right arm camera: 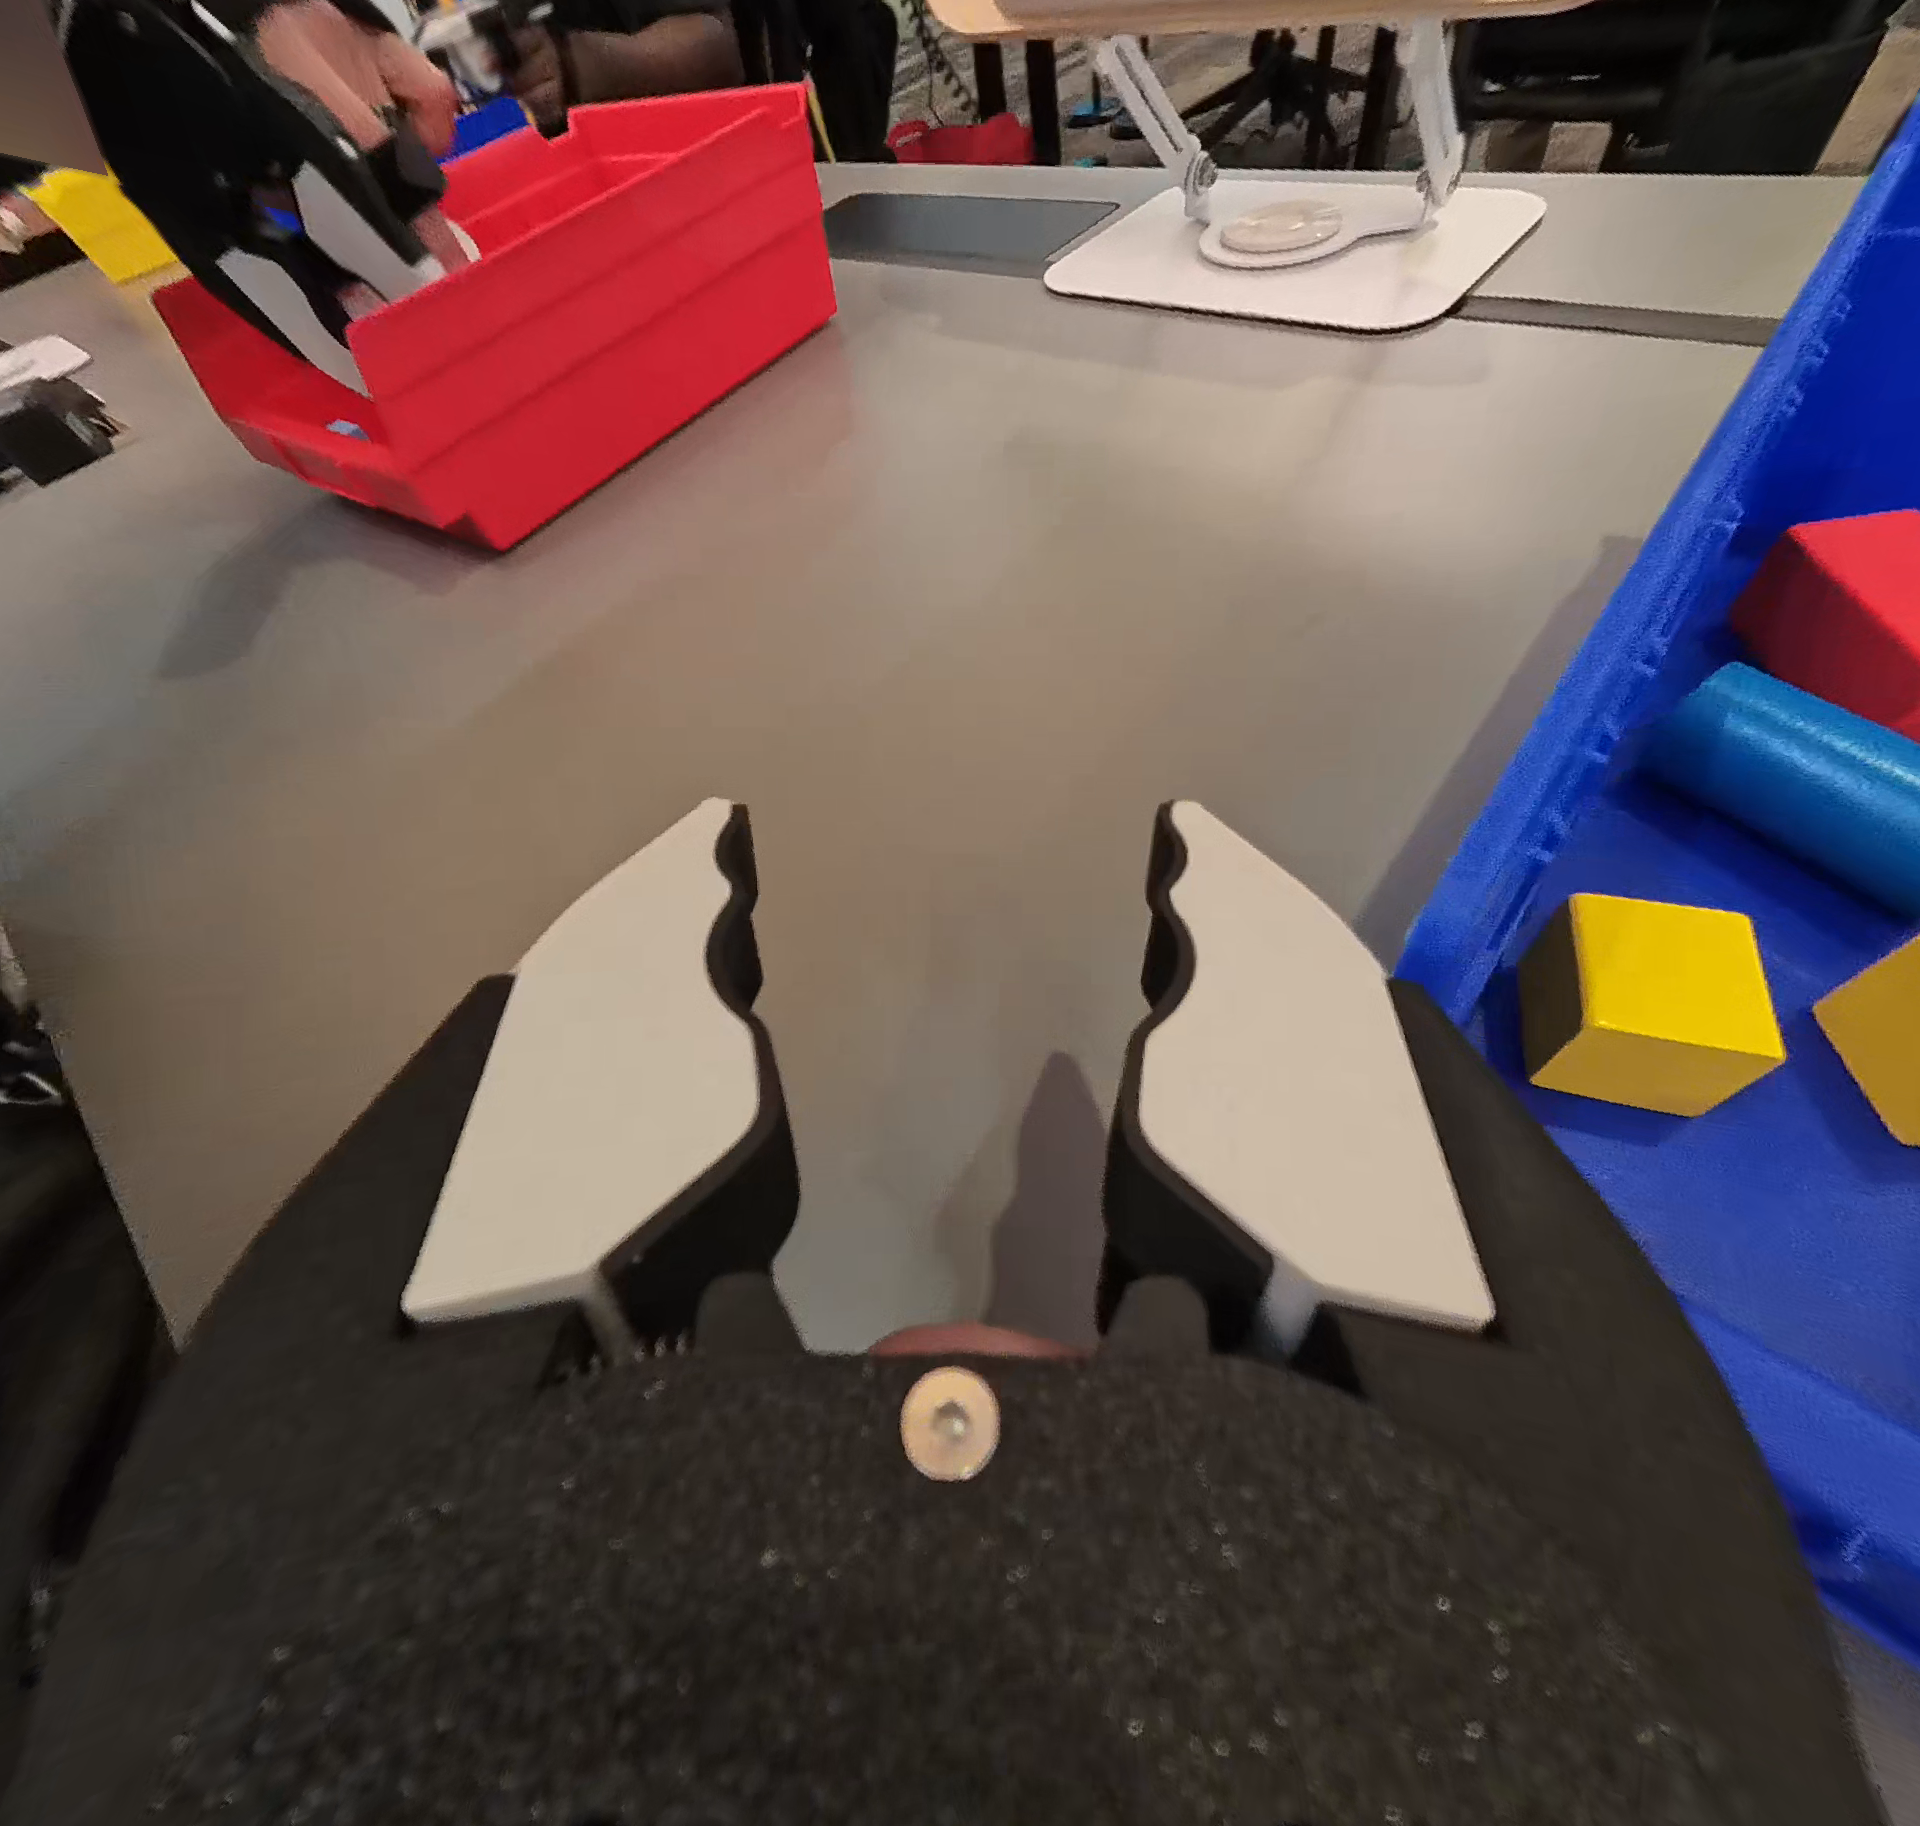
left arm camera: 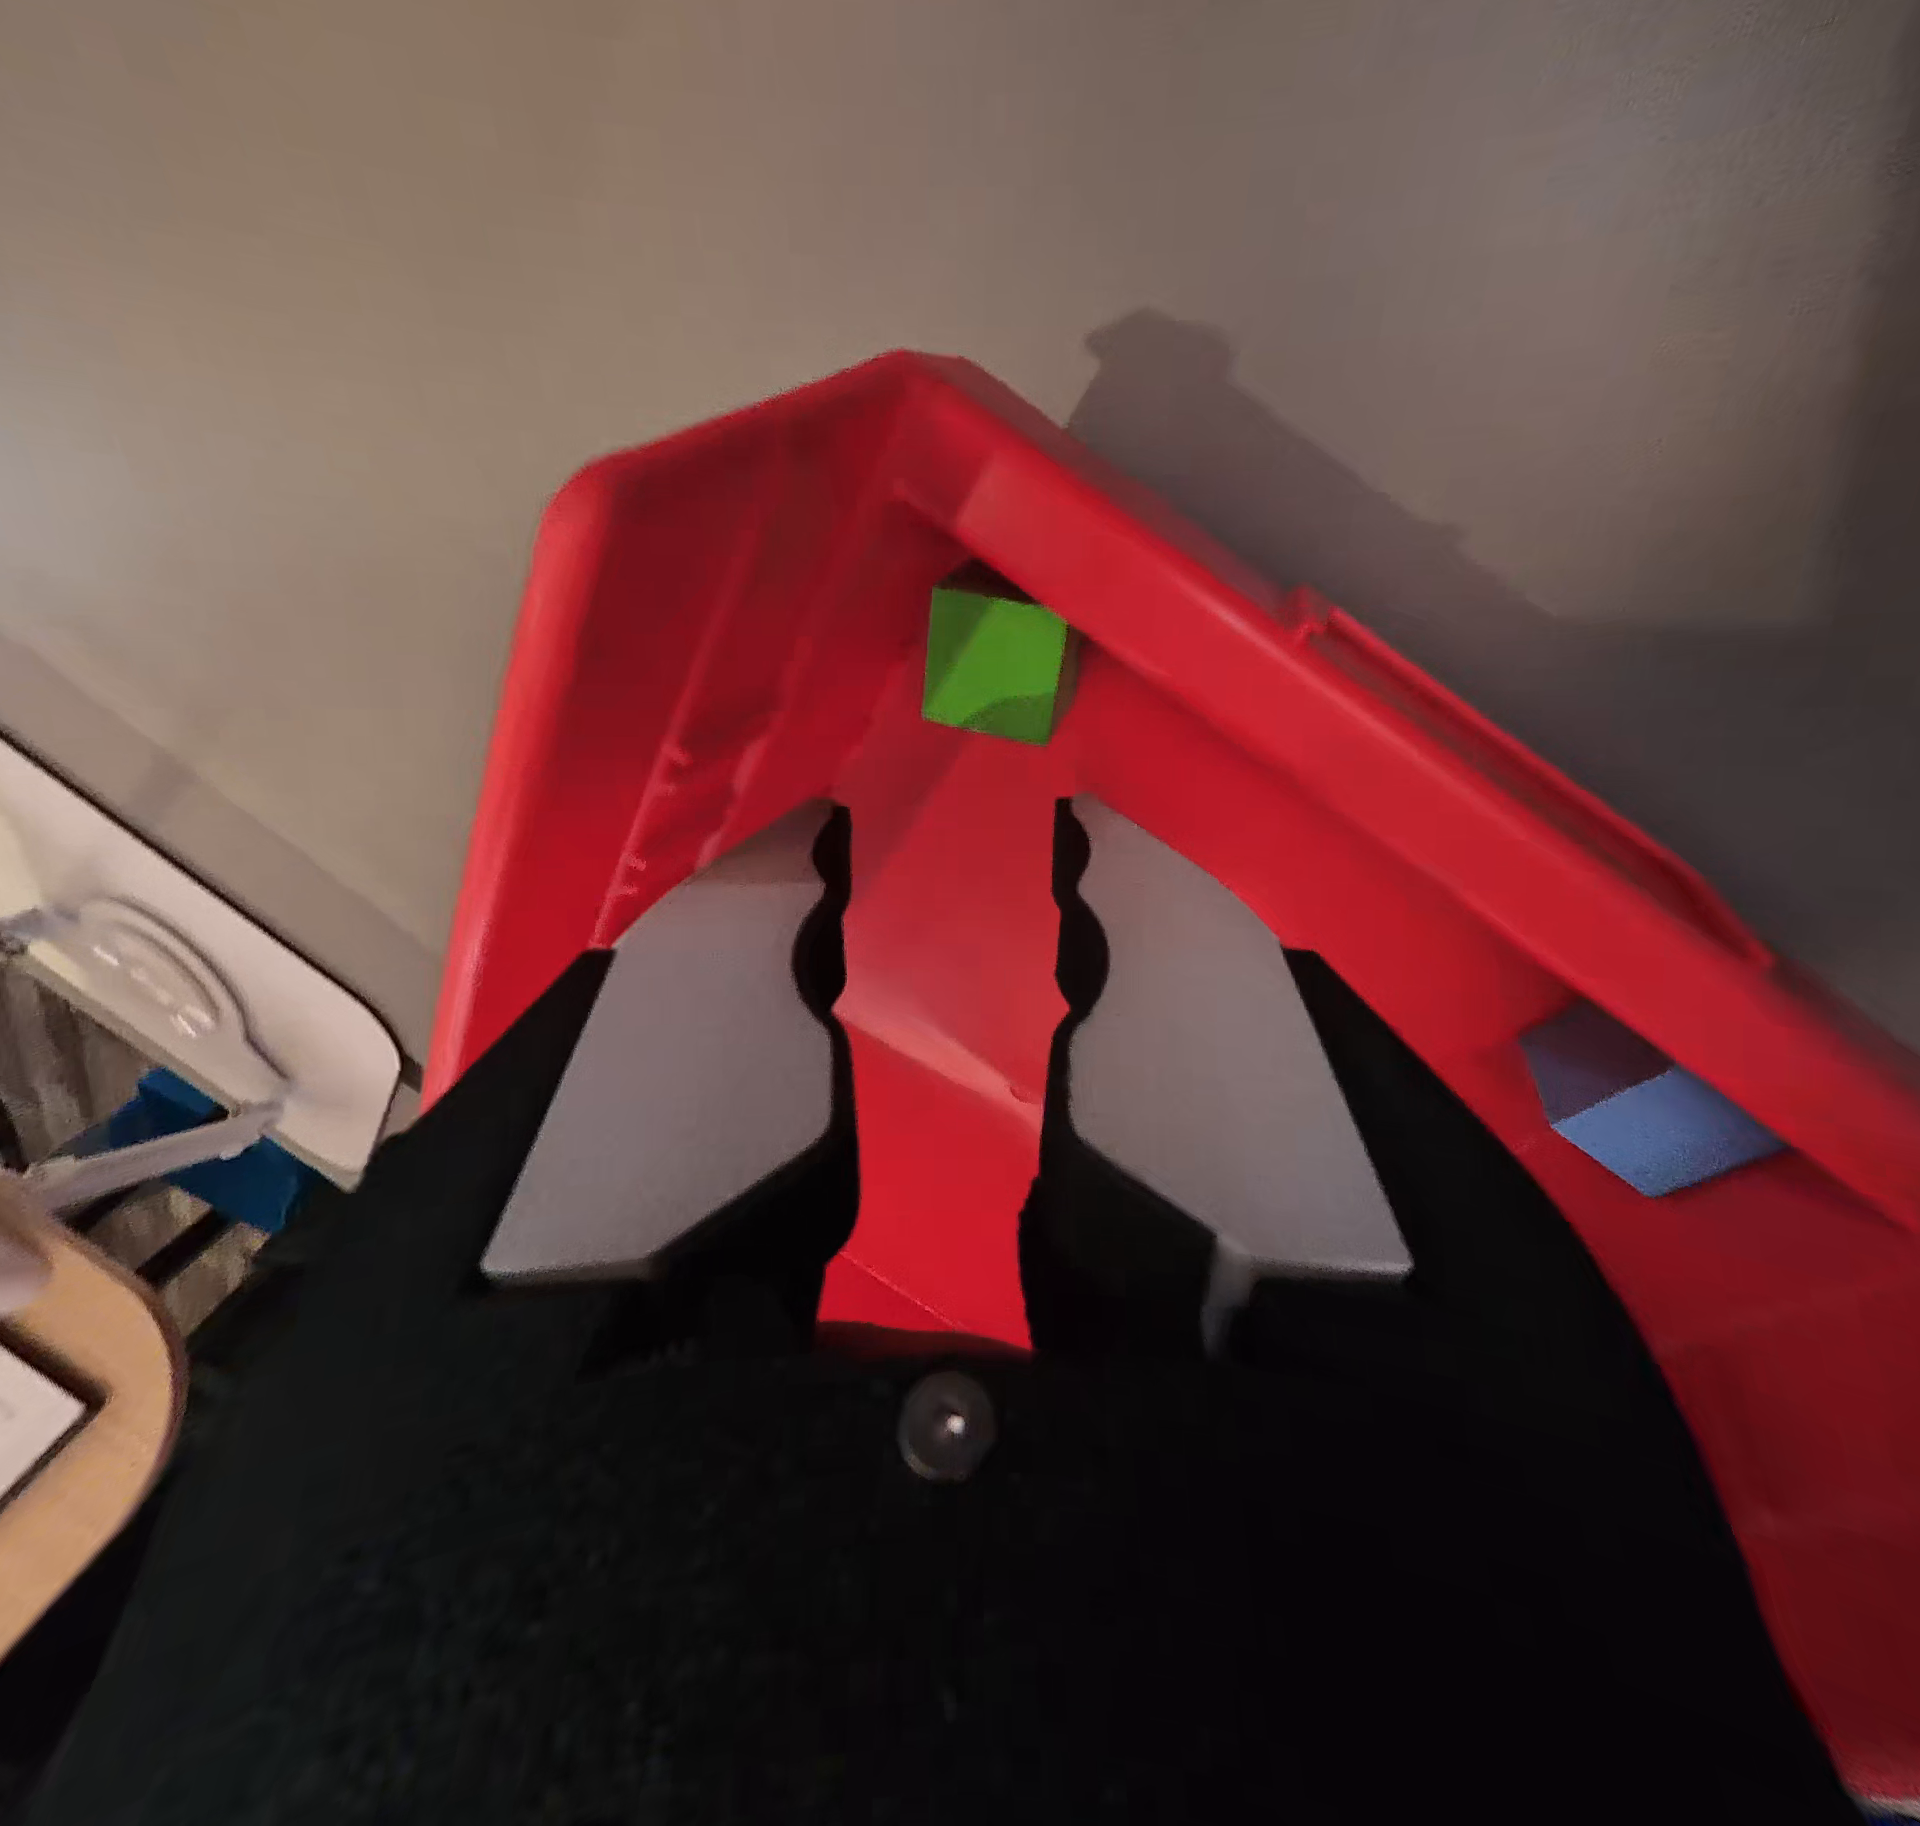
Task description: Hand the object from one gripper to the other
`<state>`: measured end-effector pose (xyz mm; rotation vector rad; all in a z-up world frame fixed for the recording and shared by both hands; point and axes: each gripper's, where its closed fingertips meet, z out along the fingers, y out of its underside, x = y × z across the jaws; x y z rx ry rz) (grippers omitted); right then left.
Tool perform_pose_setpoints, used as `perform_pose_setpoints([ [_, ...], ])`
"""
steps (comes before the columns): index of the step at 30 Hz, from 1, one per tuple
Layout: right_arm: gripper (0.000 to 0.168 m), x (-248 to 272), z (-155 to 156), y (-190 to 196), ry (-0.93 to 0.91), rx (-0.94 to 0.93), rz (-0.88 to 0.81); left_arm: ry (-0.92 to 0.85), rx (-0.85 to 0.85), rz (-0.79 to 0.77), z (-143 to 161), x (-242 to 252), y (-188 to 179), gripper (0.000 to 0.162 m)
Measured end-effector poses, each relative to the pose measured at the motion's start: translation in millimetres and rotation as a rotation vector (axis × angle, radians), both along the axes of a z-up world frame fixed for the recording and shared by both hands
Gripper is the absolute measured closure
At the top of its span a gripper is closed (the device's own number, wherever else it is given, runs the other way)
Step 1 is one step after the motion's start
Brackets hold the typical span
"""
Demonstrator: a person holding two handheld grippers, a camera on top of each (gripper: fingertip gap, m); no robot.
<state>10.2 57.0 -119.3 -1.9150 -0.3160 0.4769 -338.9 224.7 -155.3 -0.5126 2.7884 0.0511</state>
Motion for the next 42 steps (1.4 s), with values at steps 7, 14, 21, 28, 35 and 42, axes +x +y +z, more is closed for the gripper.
perform_pose_setpoints([
  [7, 0.094, 1, 9, -7, 0.050, 0.012, 0.033, 0.120, -0.045, -0.024, -15, 0, -9, 0.120],
  [14, 0.094, 2, 3, -10, 0.056, 0.000, 0.036, 0.144, -0.052, -0.047, -30, 1, -12, 0.123],
  [21, 0.093, 0, 3, -13, 0.052, -0.002, 0.041, 0.105, -0.072, -0.037, -31, 7, -11, 0.135],
  [28, 0.093, 3, 15, -20, 0.035, 0.028, 0.046, 0.025, -0.021, 0.107, -8, -3, -2, 0.135],
  [35, 0.096, 2, 32, -25, -0.015, 0.042, 0.104, -0.467, -0.055, 0.422, 75, 13, 3, 0.135],
  [42, 0.101, -29, 79, 16, 0.053, 0.051, 0.278, -0.990, -0.181, 0.552, 141, 67, -29, 0.135],
])
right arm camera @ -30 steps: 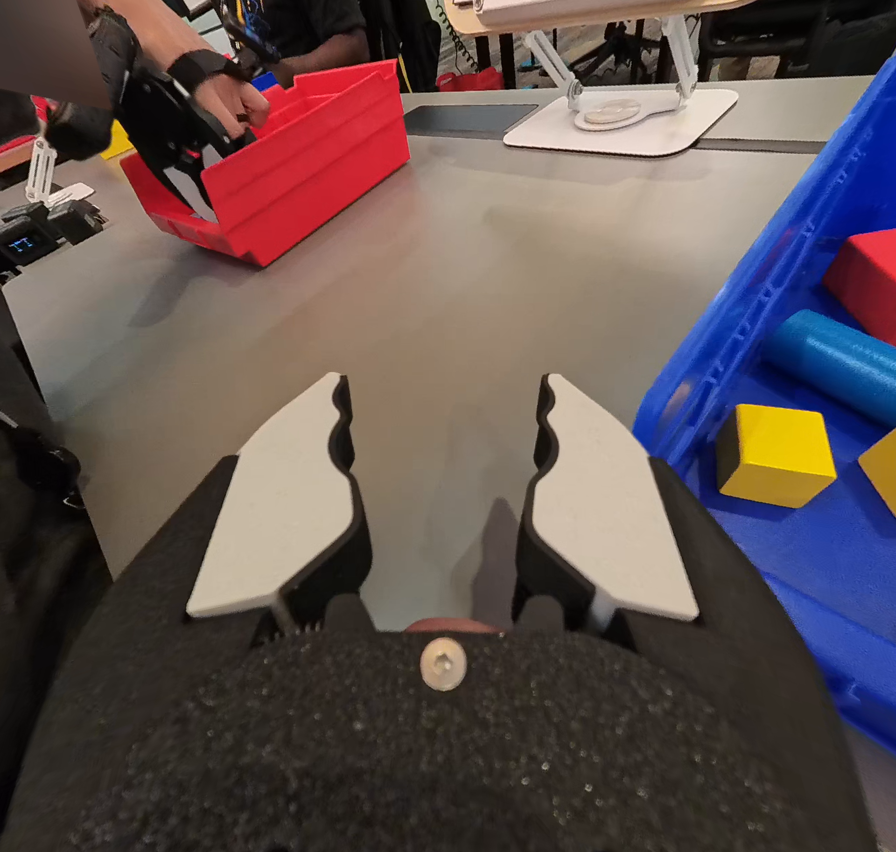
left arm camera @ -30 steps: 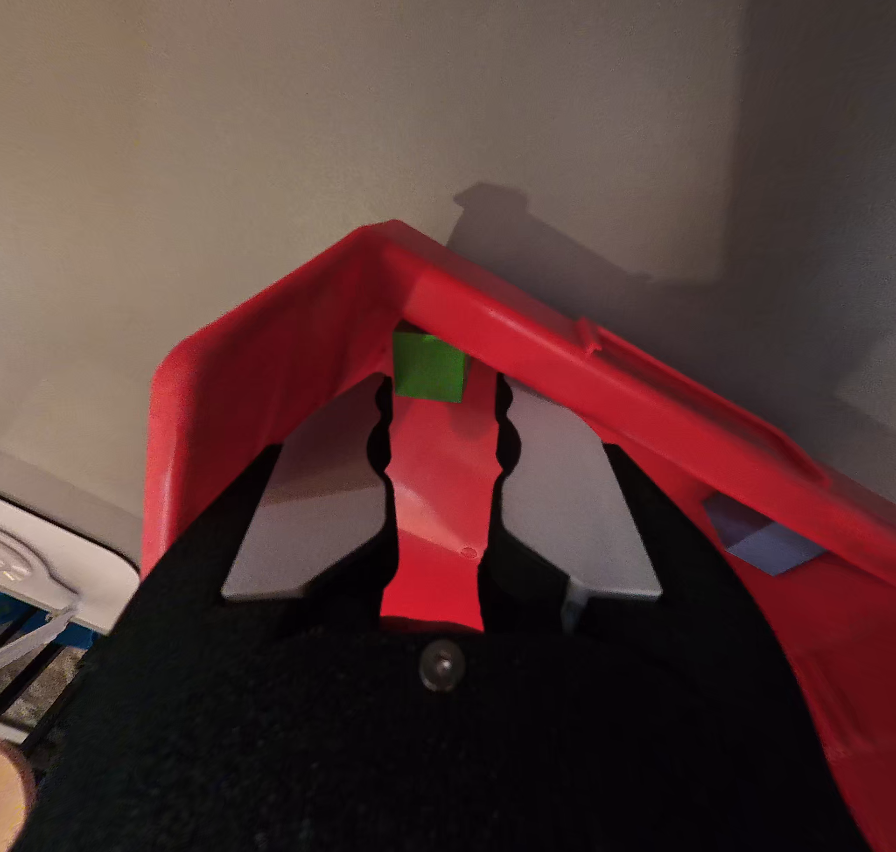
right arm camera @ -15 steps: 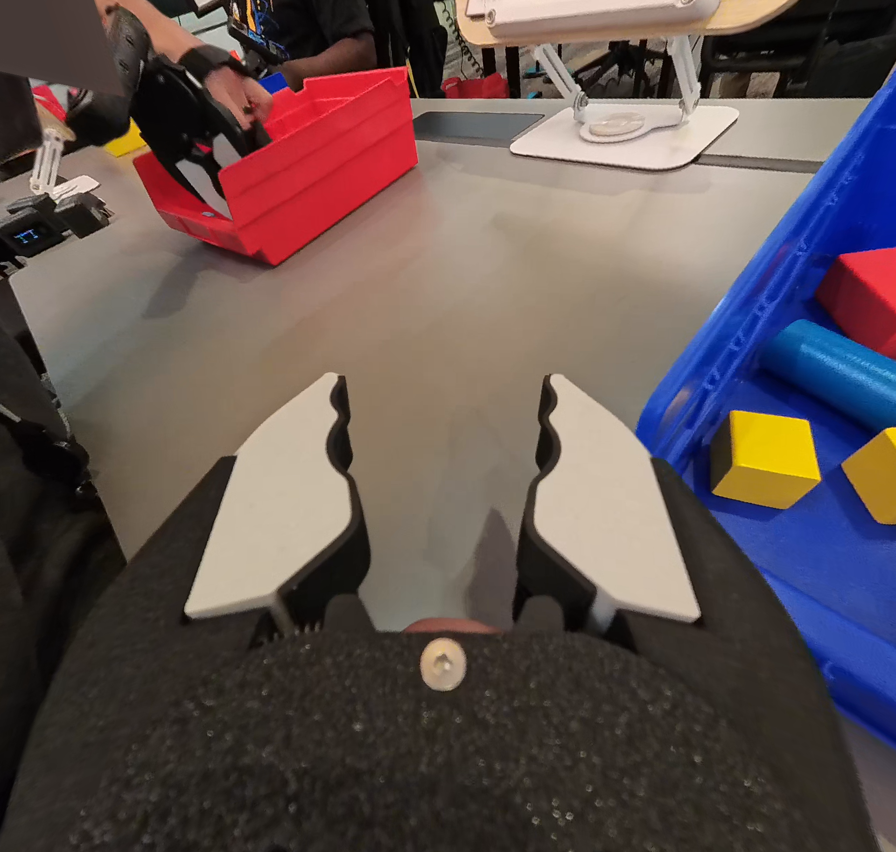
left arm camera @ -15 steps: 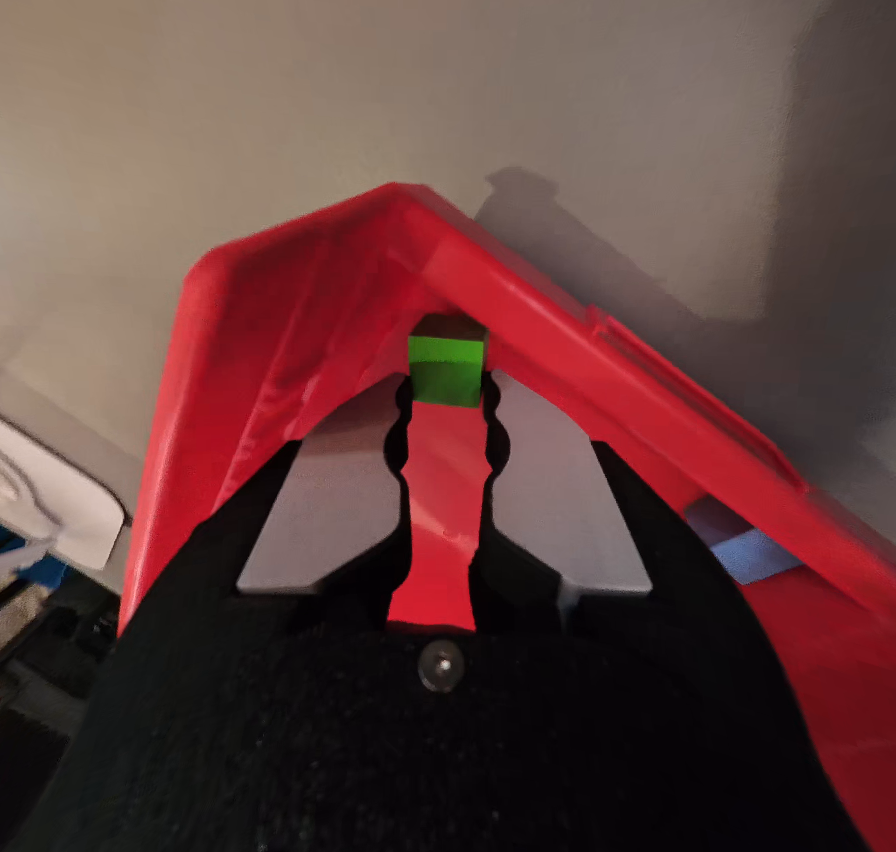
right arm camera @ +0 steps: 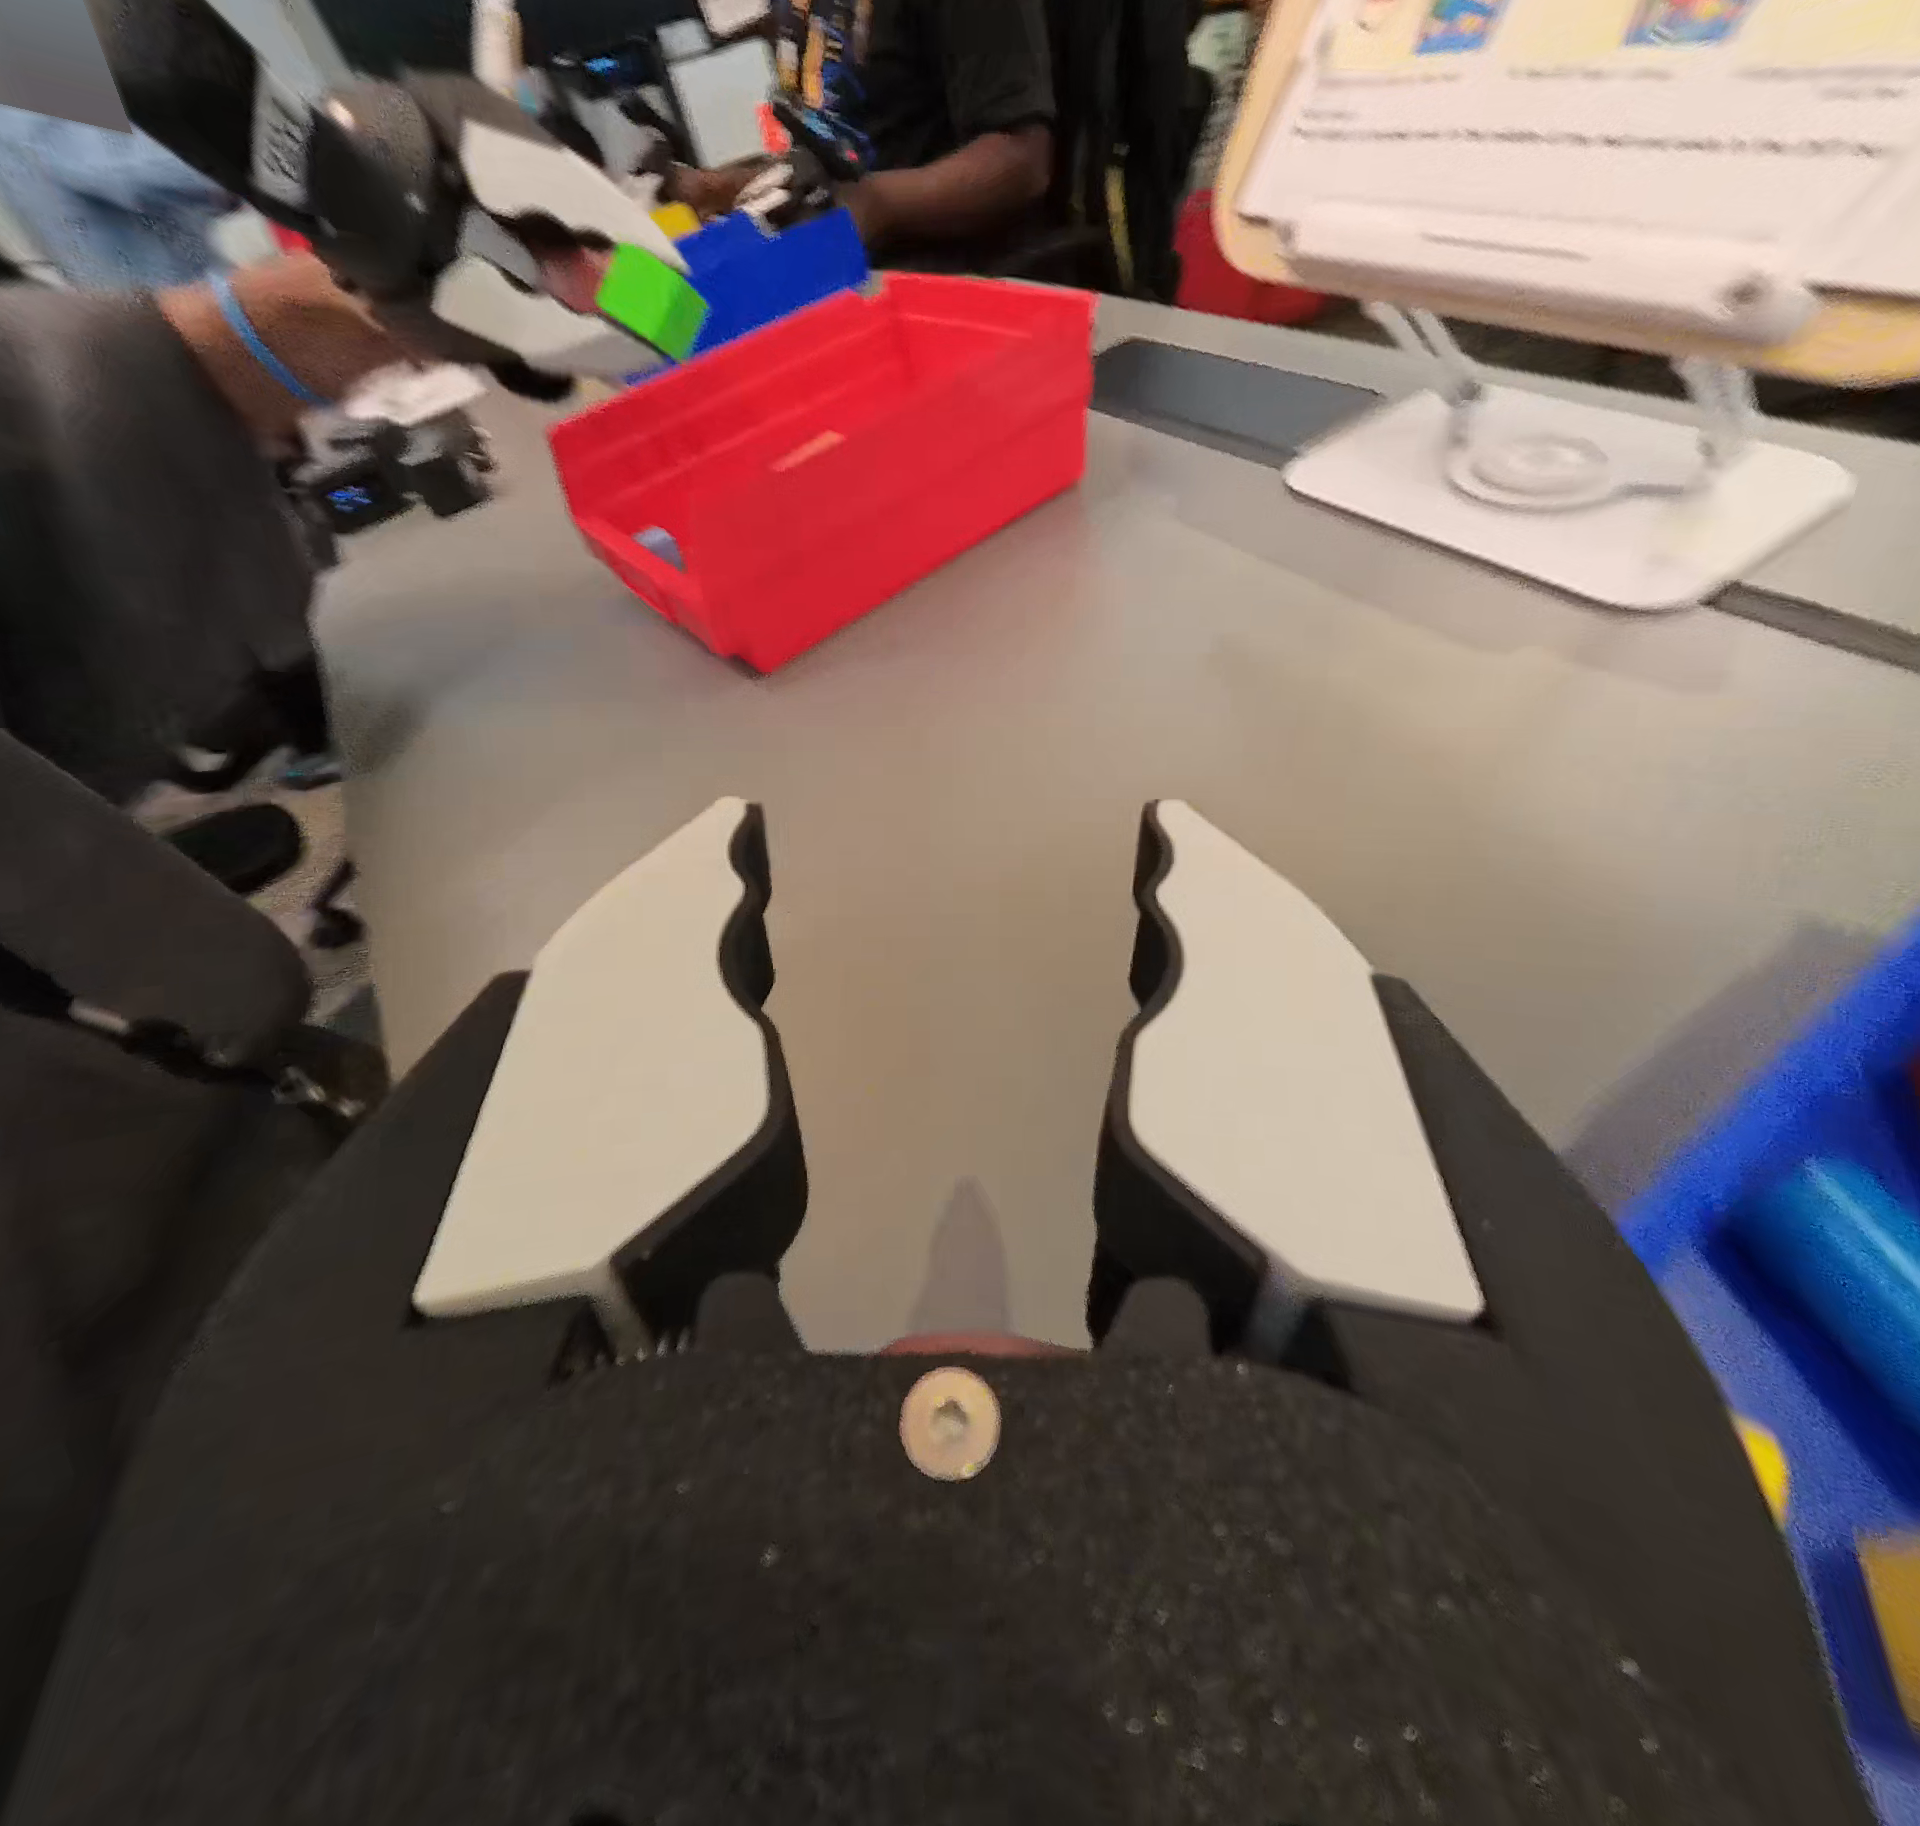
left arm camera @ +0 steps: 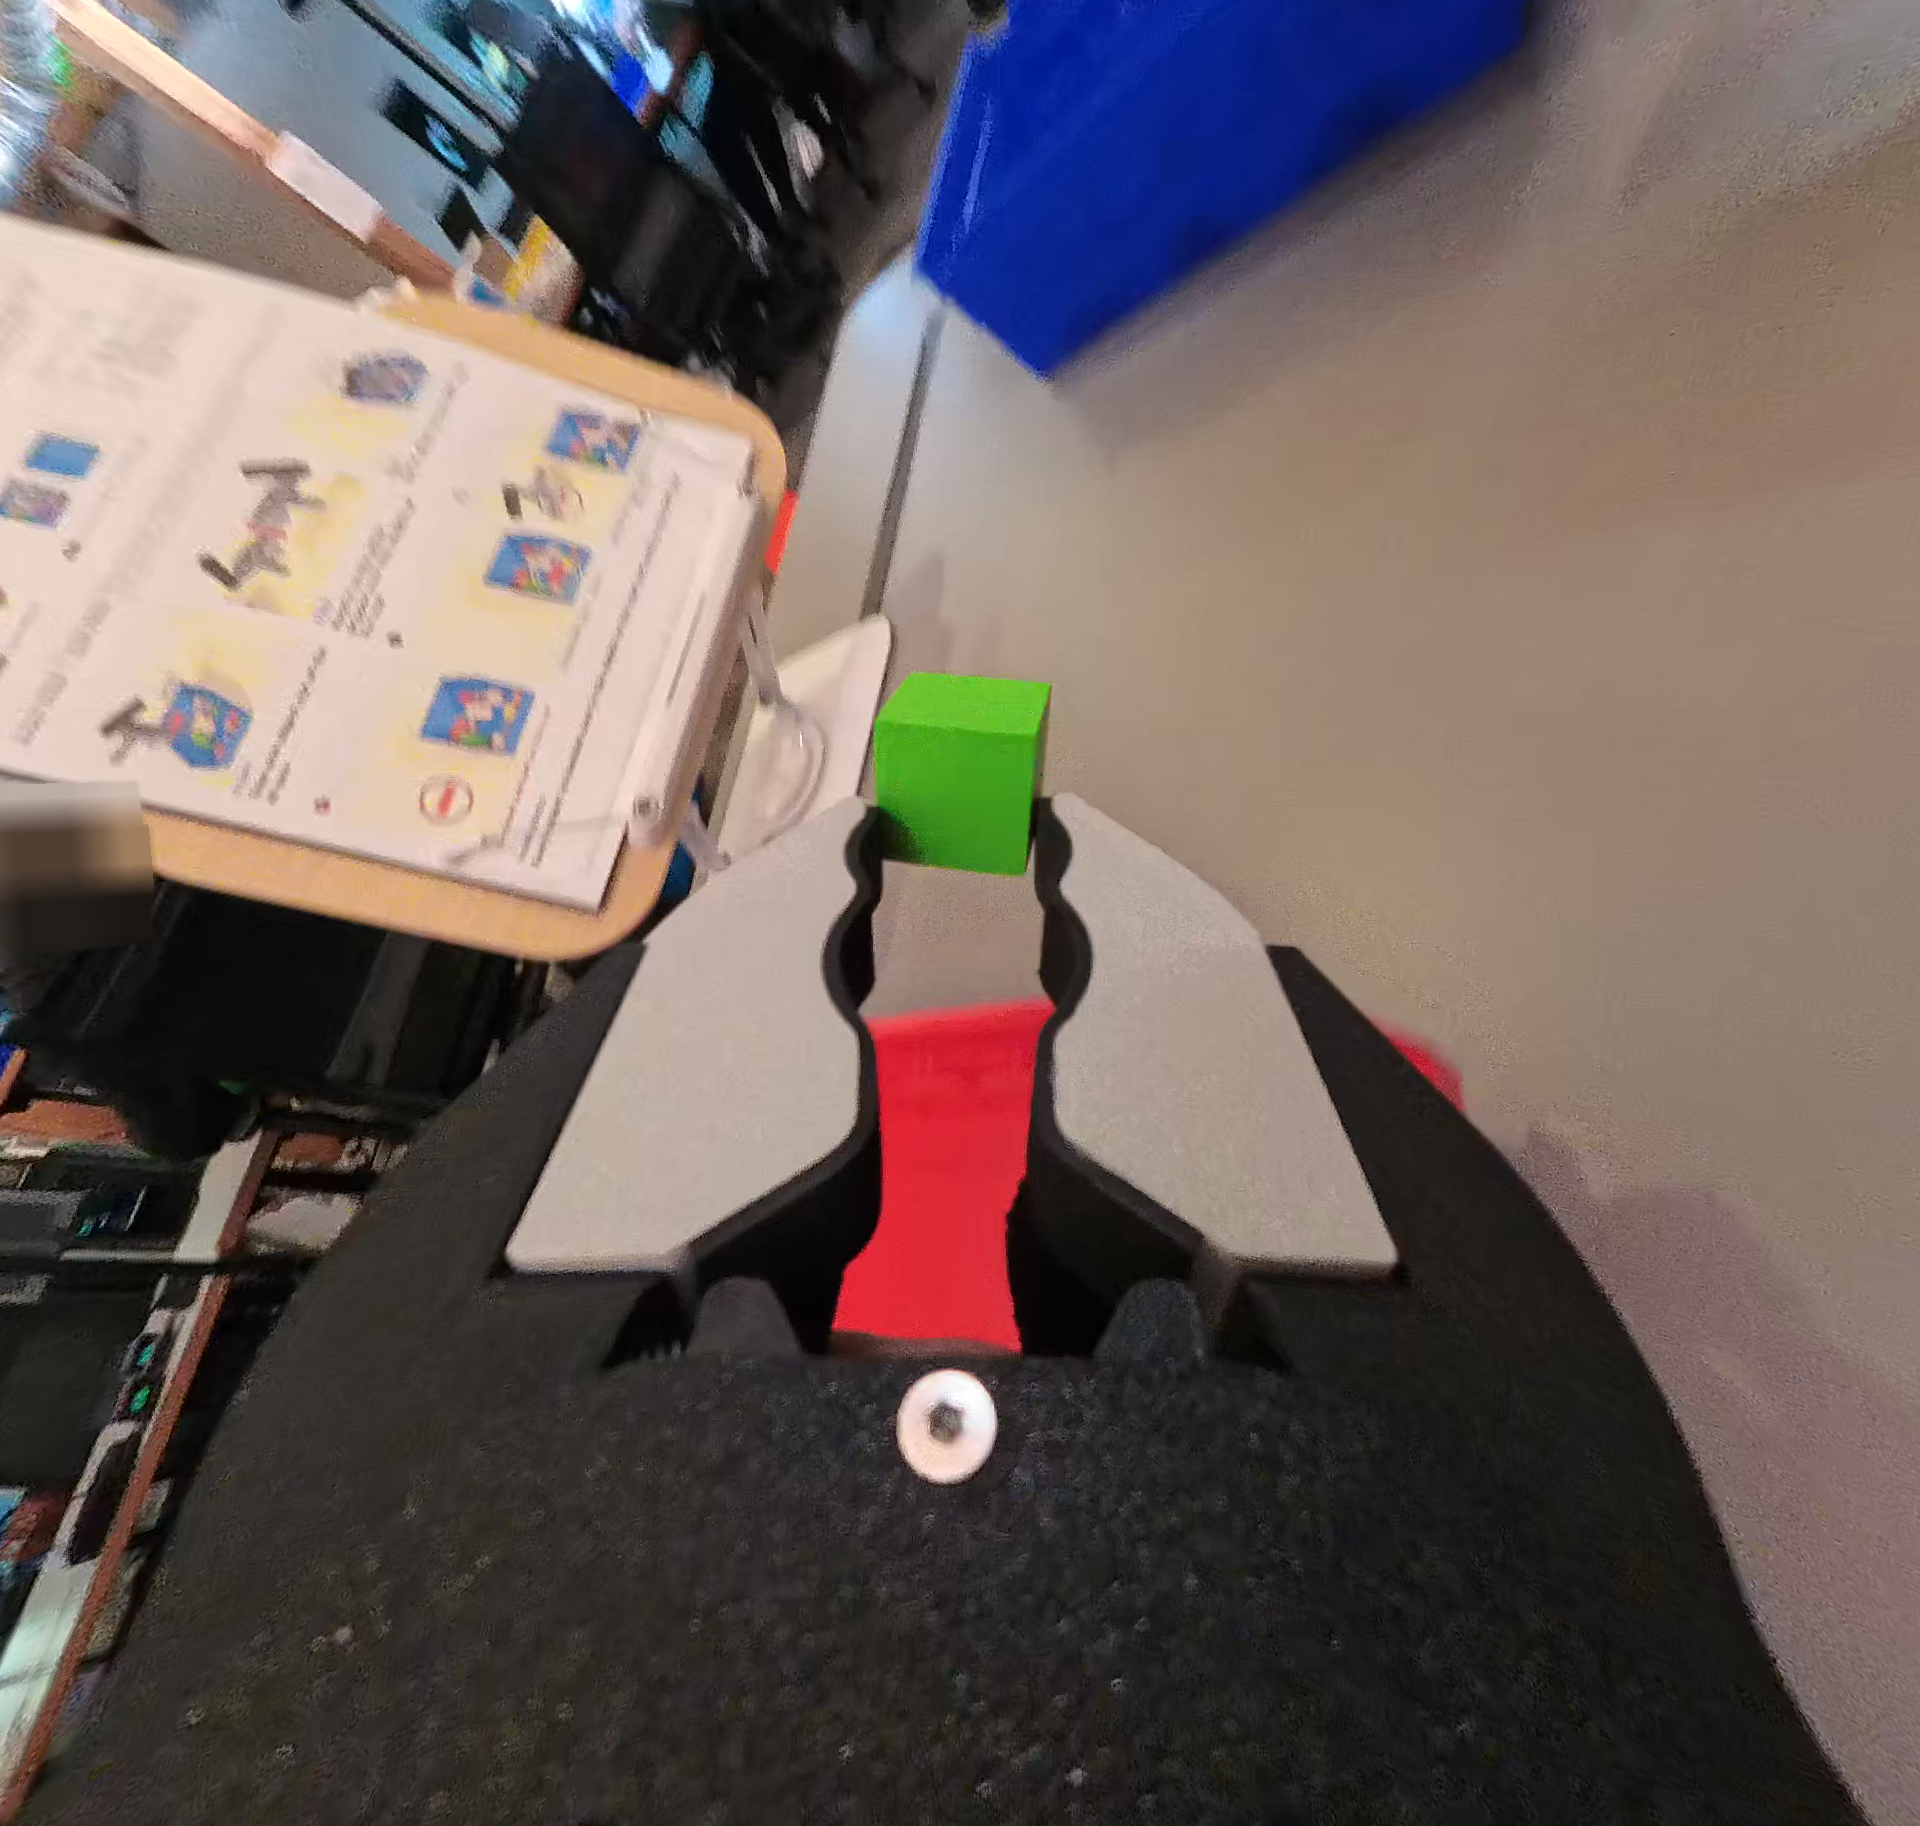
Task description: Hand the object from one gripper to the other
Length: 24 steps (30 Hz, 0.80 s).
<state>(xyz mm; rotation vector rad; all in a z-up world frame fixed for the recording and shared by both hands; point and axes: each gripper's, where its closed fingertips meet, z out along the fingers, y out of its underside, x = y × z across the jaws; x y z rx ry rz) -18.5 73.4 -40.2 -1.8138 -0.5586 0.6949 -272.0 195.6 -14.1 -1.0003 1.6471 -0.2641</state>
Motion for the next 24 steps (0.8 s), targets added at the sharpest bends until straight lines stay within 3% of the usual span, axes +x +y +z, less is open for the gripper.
perform_pose_setpoints([
  [5, 0.099, -60, 43, 36, 0.189, -0.076, 0.260, -0.210, -0.010, -0.042, 31, 74, -31, 0.135],
  [13, 0.104, -95, 77, 60, 0.776, -0.427, 0.673, -0.300, 0.032, -0.108, 41, 155, -54, 0.135],
  [19, 0.111, -94, 61, 57, 0.769, -0.430, 0.674, -0.250, 0.032, -0.104, 25, 171, -52, 0.135],
  [20, 0.115, -93, 60, 57, 0.784, -0.438, 0.680, -0.246, 0.031, -0.104, 24, 173, -52, 0.135],
  [22, 0.140, -91, 57, 58, 0.815, -0.443, 0.703, -0.246, 0.026, -0.103, 23, 177, -54, 0.135],
  [24, 0.141, -88, 54, 56, 0.829, -0.466, 0.716, -0.227, 0.008, -0.075, 18, 178, -55, 0.135],
])
